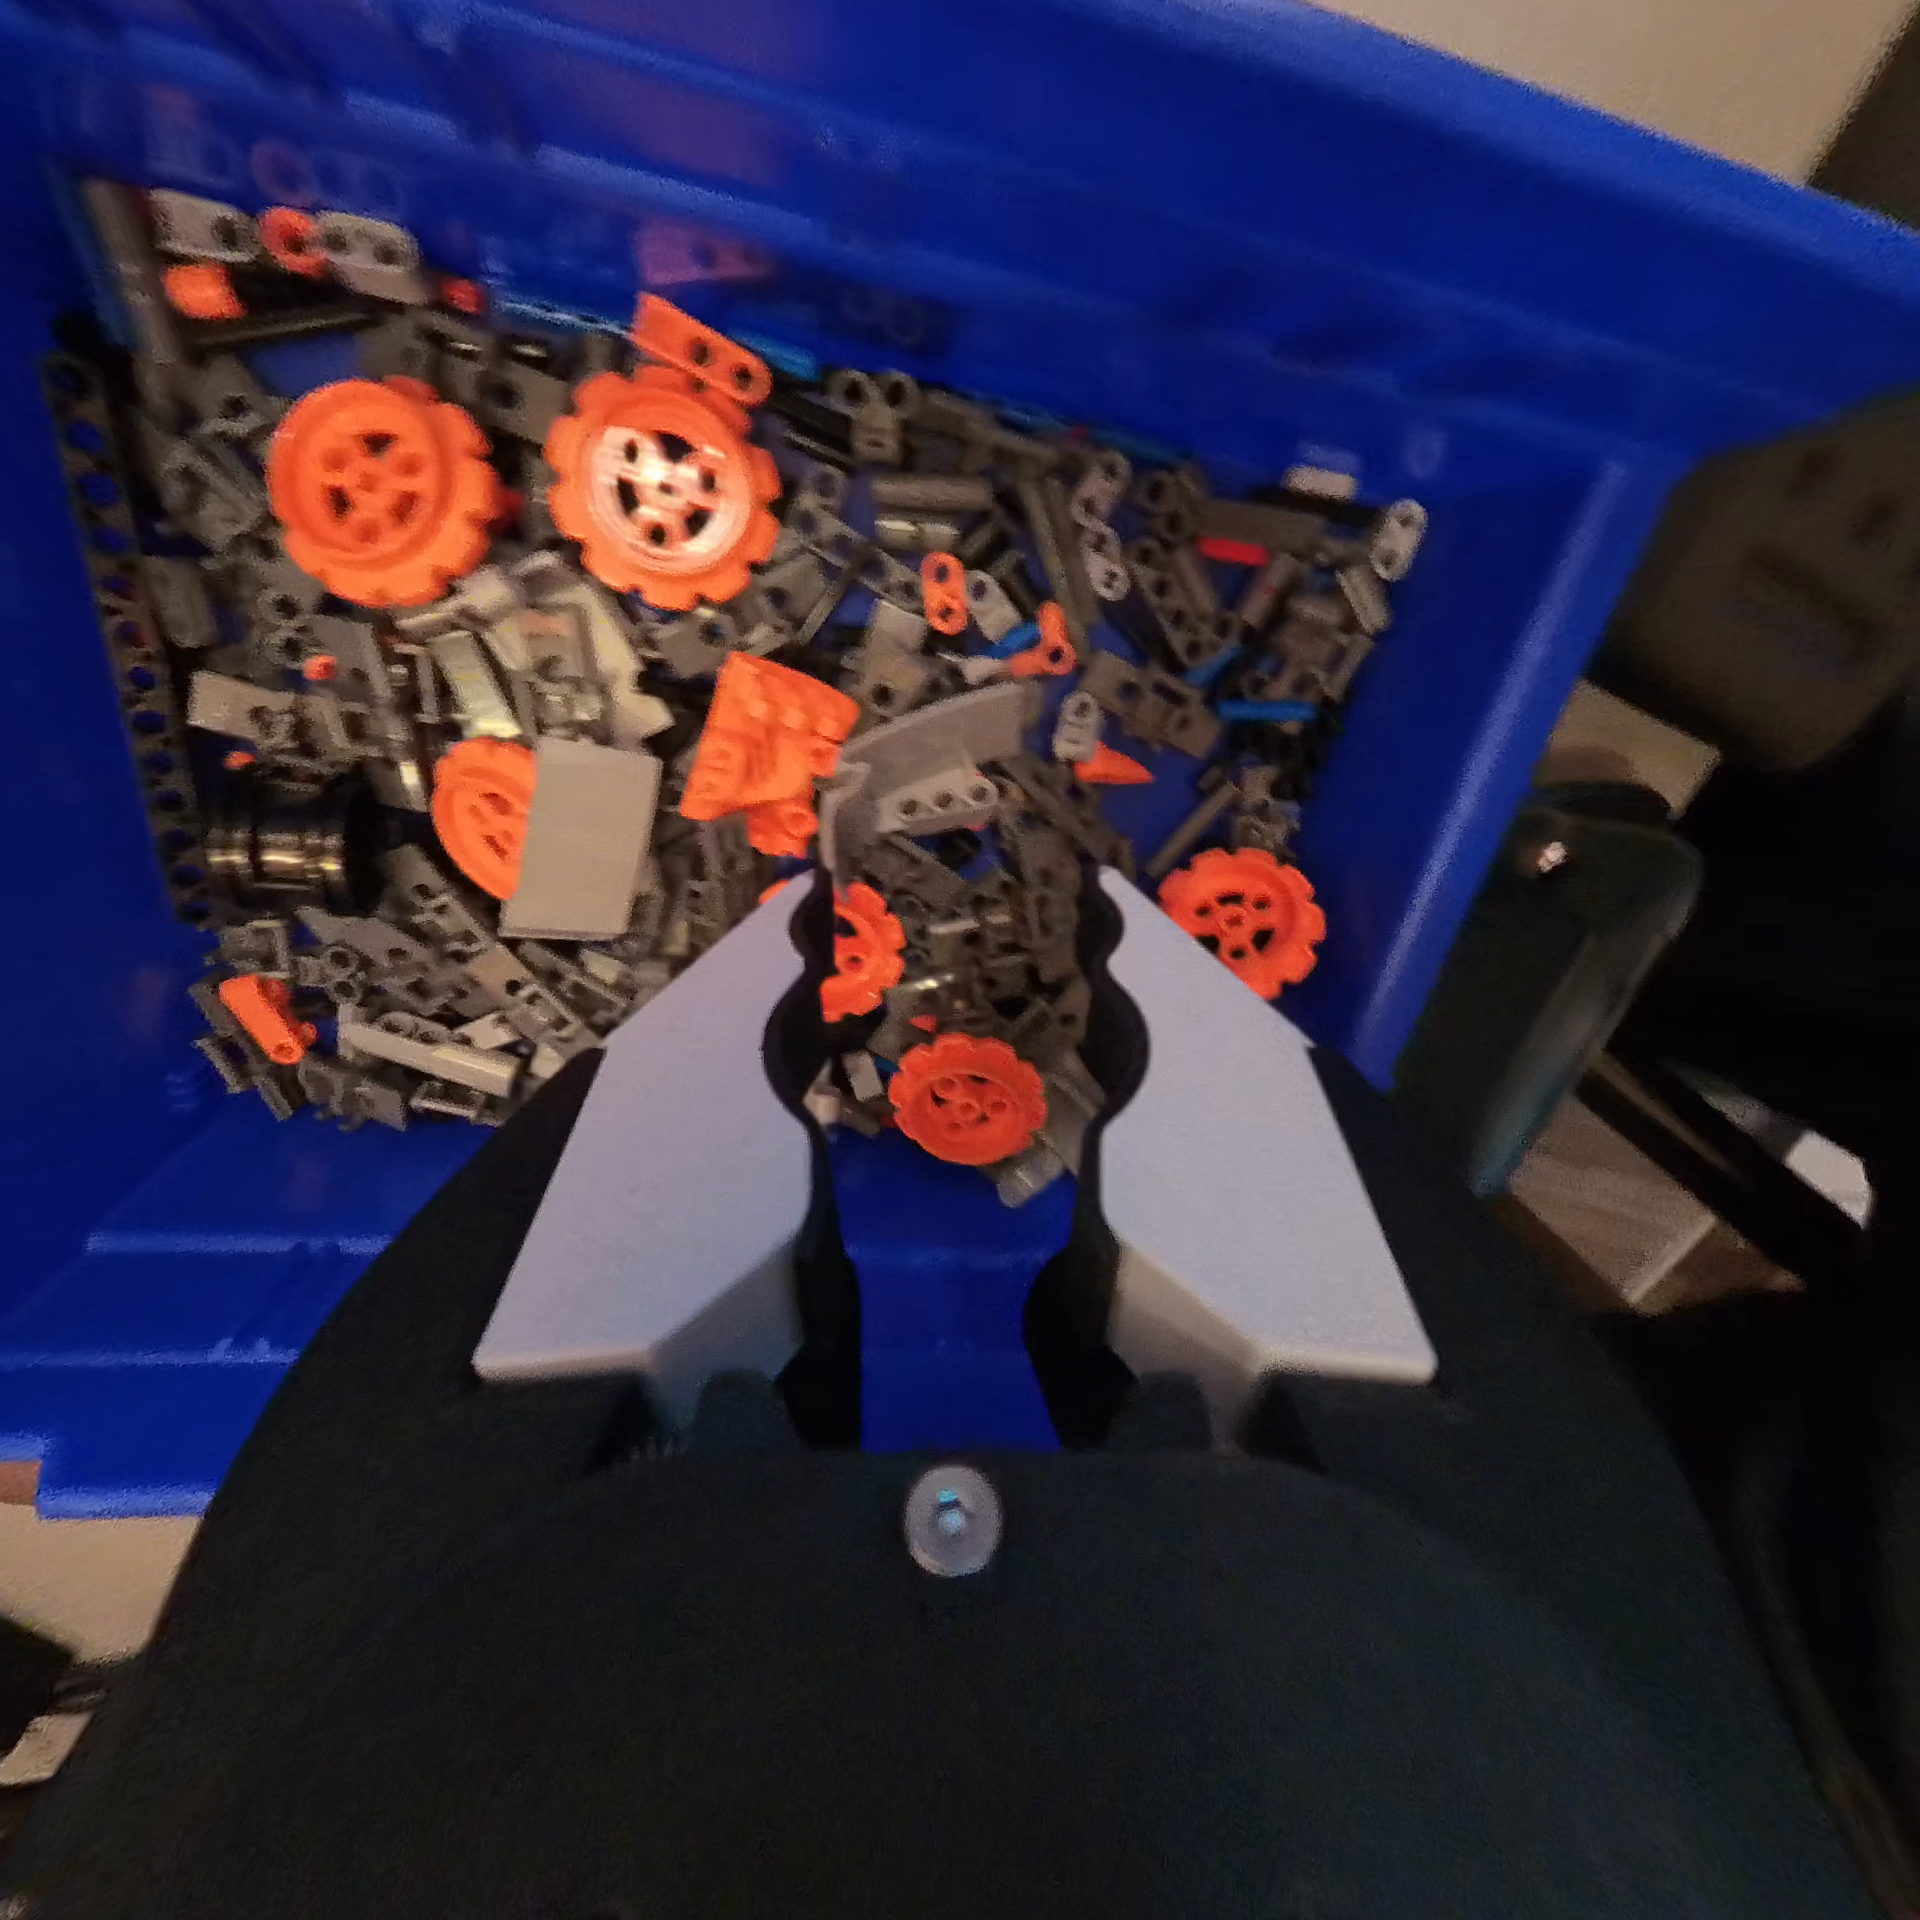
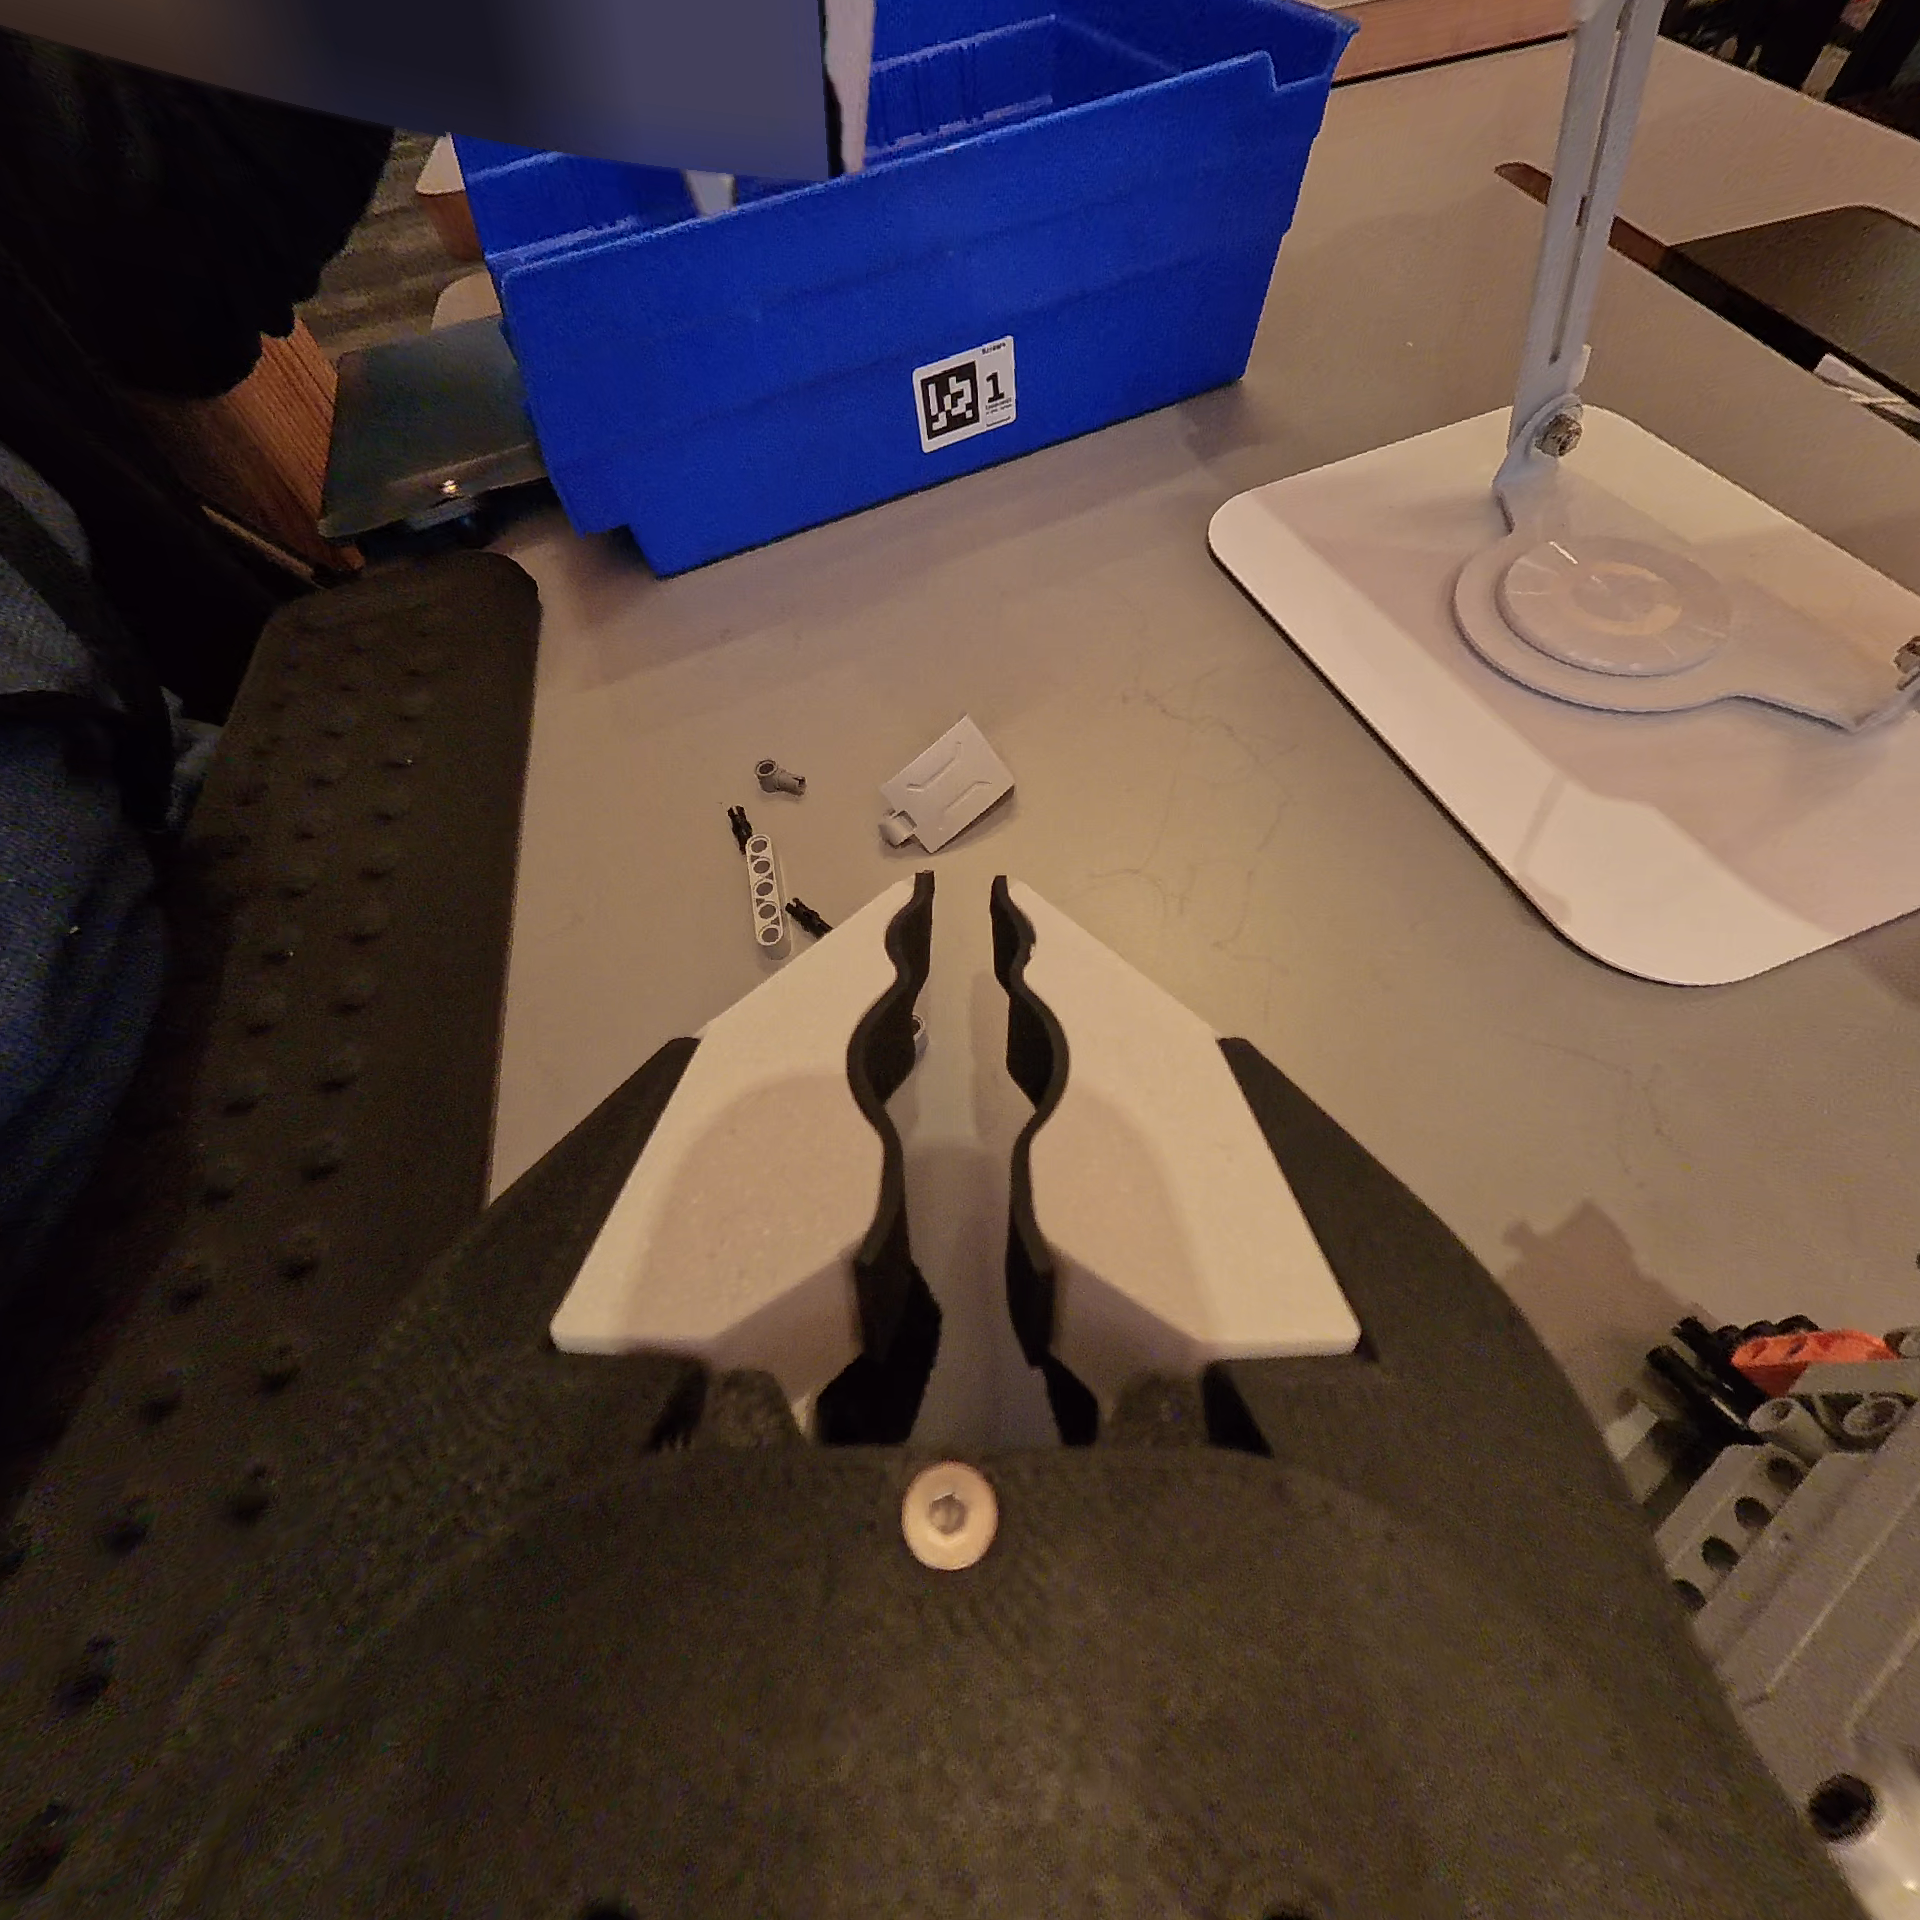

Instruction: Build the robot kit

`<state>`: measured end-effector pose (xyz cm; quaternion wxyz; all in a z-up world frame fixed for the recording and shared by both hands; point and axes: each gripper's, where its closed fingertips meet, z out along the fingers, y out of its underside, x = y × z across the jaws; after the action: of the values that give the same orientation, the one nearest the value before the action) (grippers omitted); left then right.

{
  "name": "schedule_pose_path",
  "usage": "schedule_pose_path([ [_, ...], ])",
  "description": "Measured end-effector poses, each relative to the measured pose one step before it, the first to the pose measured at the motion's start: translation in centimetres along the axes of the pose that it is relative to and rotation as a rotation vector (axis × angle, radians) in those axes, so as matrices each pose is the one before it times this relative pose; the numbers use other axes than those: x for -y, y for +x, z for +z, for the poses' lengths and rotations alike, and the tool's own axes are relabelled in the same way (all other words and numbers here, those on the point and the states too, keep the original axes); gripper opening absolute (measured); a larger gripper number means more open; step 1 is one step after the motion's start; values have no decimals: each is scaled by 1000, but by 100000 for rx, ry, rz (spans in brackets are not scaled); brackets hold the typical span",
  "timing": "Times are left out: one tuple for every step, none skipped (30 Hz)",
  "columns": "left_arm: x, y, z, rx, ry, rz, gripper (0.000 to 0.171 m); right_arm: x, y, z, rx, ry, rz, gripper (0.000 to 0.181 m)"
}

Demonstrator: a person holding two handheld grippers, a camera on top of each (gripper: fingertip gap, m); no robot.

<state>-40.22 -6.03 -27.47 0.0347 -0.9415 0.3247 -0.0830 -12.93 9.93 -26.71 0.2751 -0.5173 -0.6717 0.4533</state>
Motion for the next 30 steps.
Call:
schedule_pose_path([
  [-458, 696, -63, -1001, -2220, 2915, 47, 16, -4, -7, 4, 85, -10, 8],
  [-535, 955, 78, -2652, -2847, 2276, 52, 14, 7, -11, -16, 75, 2, 8],
  [-581, 1281, 265, -4661, -3502, 2040, 57, -1, 10, 8, 49, 30, 95, 8],
  [-596, 832, 369, -1947, -4112, 2517, 60, -17, 2, 16, 112, -49, 133, 8],
  [-366, 625, 388, -1318, -3209, 2032, 60, -23, -15, 16, 75, -69, 1, 8],
  [-183, 874, 427, -3807, -2542, 1143, 60, -4, -6, 1, 19, -35, -83, 8],
  [-226, 665, 503, -2876, -2874, 1441, 60, 19, -9, -12, -16, 33, -42, 8],
  [-153, 96, 451, 246, -2472, 1352, 61, 28, 5, -25, -49, 169, 1, 8],
  [-6, 133, 366, -776, -1679, 77, 61, 30, 12, -27, -48, 188, 35, 8],
  [-4, 314, 303, -2094, -1459, 428, 61, 20, 3, -23, -26, 82, 21, 8],
  [179, 260, 40, -2050, 181, 563, 57, 4, 3, 2, -5, 31, -34, 8],
  [13, -279, 14, 1289, -244, -448, 63, 2, -4, 1, 37, 15, -21, 8],
  [-70, -57, 12, -161, -705, -1350, 65, 2, -4, -2, 62, 20, 66, 8],
  [43, -25, -32, 683, -55, 674, 64, -9, -3, 1, 61, 1, 73, 8],
  [184, -504, -162, 4309, 1178, 1514, 49, 13, -8, 1, 7, 29, -55, 8],
  [-14, -621, -121, 4095, 204, 643, 43, 24, 2, -18, -38, 110, -77, 8],
  [126, 256, -4, -2616, 1194, -262, 43, 15, -10, -7, 26, 76, 24, 8],
  [81, 43, 145, -1335, 673, 201, 44, -6, -11, 0, 10, -45, -2, 8],
  [-195, -222, 337, 297, -1693, -376, 47, -7, -9, 9, -10, -87, -74, 8],
  [-202, 104, 412, -1550, -2035, -338, 48, -13, -6, 11, 21, -65, -34, 8],
  [114, 280, 333, -2025, -188, 1252, 49, -5, 9, -5, -18, -30, 40, 8],
  [167, -3, 261, -5, -129, 1552, 47, 2, 14, -11, -22, 50, 69, 8],
  [162, 137, 229, -1210, -242, 612, 43, 4, 8, -7, -32, 63, 43, 8],
  [133, 95, 245, -848, -559, 746, 38, -11, 15, 0, -47, -11, 28, 8],
  [146, -218, 250, 1074, -572, 830, 33, -12, 11, 6, 5, -52, 24, 8],
  [132, -337, 199, 1201, -450, -573, 20, -3, -7, -2, 43, -23, 15, 8],
  [40, -352, 129, 726, -458, -1490, 14, 3, -1, 8, 28, -9, 6, 8],
  [194, -130, 5, -370, 883, -726, 12, -13, -11, 5, 19, -32, -7, 8],
  [326, -306, -138, 1059, 1958, 84, 9, 6, -2, -12, 9, 12, -45, 8],
  [355, -441, -234, 1847, 2137, -739, 9, 16, -7, 2, 2, 43, -56, 8],
])
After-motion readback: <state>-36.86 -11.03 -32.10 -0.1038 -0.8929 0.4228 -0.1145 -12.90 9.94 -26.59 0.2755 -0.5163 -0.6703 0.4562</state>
